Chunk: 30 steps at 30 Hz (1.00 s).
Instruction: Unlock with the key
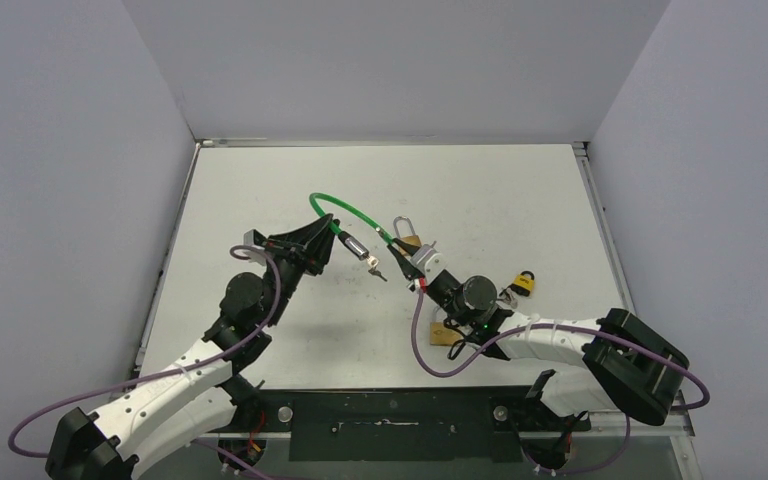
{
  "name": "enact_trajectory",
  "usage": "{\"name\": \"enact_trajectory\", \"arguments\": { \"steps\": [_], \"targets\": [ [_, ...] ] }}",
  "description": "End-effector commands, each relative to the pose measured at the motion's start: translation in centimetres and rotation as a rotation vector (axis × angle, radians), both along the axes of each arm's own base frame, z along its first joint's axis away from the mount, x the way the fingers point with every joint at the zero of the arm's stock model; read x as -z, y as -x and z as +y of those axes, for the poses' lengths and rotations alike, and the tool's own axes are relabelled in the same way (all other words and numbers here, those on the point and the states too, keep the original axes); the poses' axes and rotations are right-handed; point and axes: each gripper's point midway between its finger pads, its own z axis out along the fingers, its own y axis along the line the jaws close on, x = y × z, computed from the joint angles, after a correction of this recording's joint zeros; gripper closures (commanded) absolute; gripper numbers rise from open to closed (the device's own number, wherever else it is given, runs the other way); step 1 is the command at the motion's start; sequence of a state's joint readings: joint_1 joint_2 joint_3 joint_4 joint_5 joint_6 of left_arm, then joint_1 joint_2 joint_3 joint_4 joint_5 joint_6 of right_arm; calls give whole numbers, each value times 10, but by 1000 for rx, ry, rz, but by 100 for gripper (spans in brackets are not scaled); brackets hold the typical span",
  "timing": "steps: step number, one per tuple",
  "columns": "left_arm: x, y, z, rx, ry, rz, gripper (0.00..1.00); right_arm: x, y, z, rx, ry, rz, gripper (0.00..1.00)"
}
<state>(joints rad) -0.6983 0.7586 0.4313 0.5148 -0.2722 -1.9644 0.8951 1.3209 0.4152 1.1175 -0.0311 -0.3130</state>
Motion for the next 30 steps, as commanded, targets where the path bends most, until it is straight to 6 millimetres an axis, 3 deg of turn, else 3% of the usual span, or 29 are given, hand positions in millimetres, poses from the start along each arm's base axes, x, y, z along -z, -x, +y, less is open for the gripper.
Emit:
{"name": "enact_trajectory", "arguments": {
  "steps": [1, 4, 7, 12, 13, 14, 16, 19, 27, 28, 30],
  "targets": [
    [24, 3, 6, -38, -217, 7, 100, -4, 9, -1, -45, -97, 56, 95],
    [50, 0, 16, -60, -338, 21, 100, 18, 12, -4, -42, -84, 125, 90],
    [62, -5, 22, -69, -478, -19, 100, 37, 15, -6, -45, -81, 188, 91],
    [69, -13, 5, 62, -672, -121, 100, 54, 12, -3, -34, -86, 254, 90],
    [71, -13, -1, 104, -692, -140, 100, 55, 10, -3, -23, -93, 267, 86],
    [73, -14, -3, 130, -711, -150, 100, 57, 7, -2, -13, -101, 281, 75],
    [74, -18, -7, 167, -757, -188, 100, 55, 5, 2, -13, -117, 306, 43],
    [79, -28, -5, 180, -844, -233, 100, 48, 5, 4, -21, -160, 344, 28],
    [79, -45, 12, 76, -996, -411, 100, 17, 12, -19, 24, -257, 397, 14],
    [74, -43, 12, 59, -997, -461, 100, 17, 13, -23, 40, -260, 411, 13],
    [45, -30, 8, -1, -951, -653, 100, 13, 13, -31, 69, -271, 428, 12]
  ]
}}
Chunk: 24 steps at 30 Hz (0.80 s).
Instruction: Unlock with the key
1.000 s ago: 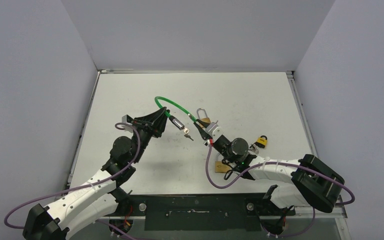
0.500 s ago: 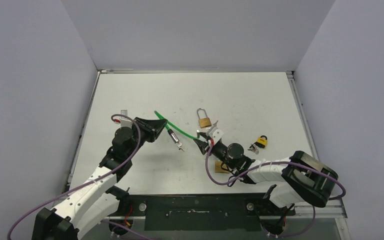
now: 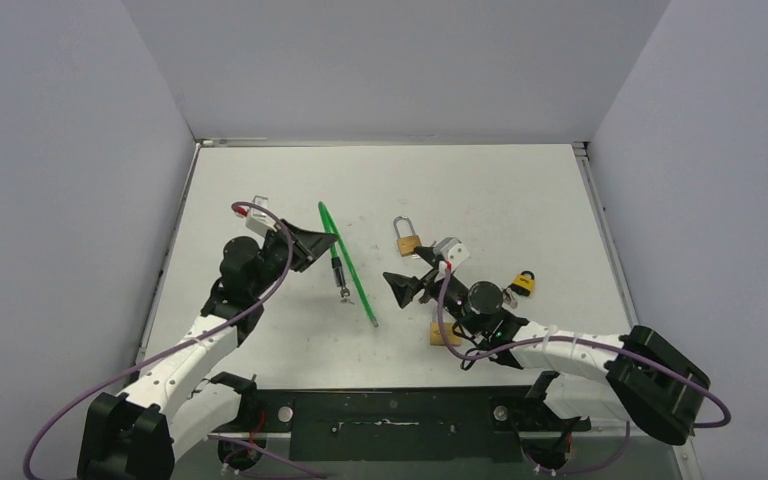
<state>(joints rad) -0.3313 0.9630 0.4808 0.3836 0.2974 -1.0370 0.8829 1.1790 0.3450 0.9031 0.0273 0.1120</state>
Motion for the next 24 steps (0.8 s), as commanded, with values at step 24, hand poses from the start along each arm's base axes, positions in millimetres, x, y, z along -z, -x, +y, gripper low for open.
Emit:
{"name": "enact_trajectory", "arguments": {
  "steps": [24],
  "targets": [
    [-50, -9, -16, 257, 68, -319, 100, -15, -5, -32, 224, -106, 401, 13]
  ]
}}
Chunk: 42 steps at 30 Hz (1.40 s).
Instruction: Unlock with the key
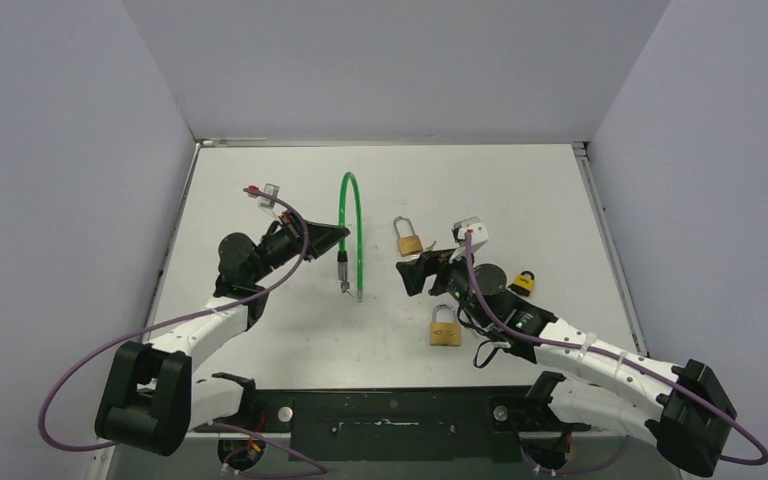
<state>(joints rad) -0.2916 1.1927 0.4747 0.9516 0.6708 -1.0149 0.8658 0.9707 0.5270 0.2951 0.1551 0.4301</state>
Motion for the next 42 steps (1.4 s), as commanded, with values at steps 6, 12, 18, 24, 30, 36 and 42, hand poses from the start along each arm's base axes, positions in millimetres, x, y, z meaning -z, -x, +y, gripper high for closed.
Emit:
{"name": "enact_trajectory", "arguments": {
  "steps": [6, 12, 18, 24, 30, 36, 42],
  "targets": [
    [35, -54, 69, -245, 73, 240, 100, 14, -3, -8, 77, -25, 108, 18],
    [56, -62, 82, -219, 173, 362, 94, 8, 4, -9, 58, -90, 107, 18],
    [91, -73, 108, -376, 143, 481, 58, 12, 1, -21, 123, -84, 130, 17],
    [128, -75, 141, -603, -59, 589, 43, 18, 0, -28, 167, -78, 155, 15],
    [146, -68, 175, -786, -235, 635, 33, 23, -1, -30, 178, -72, 168, 14],
    [169, -56, 210, -947, -393, 760, 18, 39, -4, -35, 214, -11, 212, 14],
    [169, -51, 239, -1087, -507, 762, 9, 63, -13, -40, 266, 86, 307, 18]
  ]
}}
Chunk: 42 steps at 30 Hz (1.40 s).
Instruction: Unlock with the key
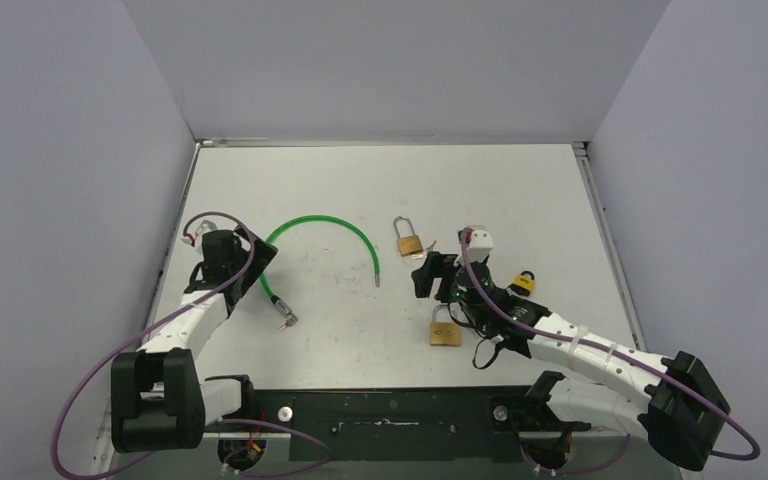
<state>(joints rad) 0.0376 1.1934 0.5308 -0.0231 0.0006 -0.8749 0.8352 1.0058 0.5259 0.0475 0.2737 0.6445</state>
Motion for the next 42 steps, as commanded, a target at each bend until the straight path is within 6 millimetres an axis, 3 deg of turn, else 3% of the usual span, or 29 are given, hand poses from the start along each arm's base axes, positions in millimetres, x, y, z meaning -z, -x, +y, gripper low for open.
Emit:
{"name": "enact_trajectory", "arguments": {
  "steps": [1, 7, 15, 22, 29, 39, 42],
  "targets": [
    [-20, -2, 36, -85, -178, 17, 9, 4, -14, -6, 73, 50, 67, 20],
    [-40, 8, 47, -92, -258, 48, 8, 28, -46, -18, 117, 132, 177, 41],
    [-106, 3, -12, 210, -142, -191, 11, 55, -105, -24, 182, 178, 272, 54],
    [-108, 19, -26, 290, -118, -231, 12, 75, -138, -14, 241, 208, 326, 60],
    [-99, 26, -29, 309, -116, -219, 12, 98, -144, -19, 294, 281, 381, 61],
    [-95, 27, -29, 308, -111, -221, 12, 121, -136, -4, 226, 336, 443, 68],
    [-95, 27, -29, 304, -110, -223, 12, 127, -133, -4, 217, 355, 454, 80]
  ]
}}
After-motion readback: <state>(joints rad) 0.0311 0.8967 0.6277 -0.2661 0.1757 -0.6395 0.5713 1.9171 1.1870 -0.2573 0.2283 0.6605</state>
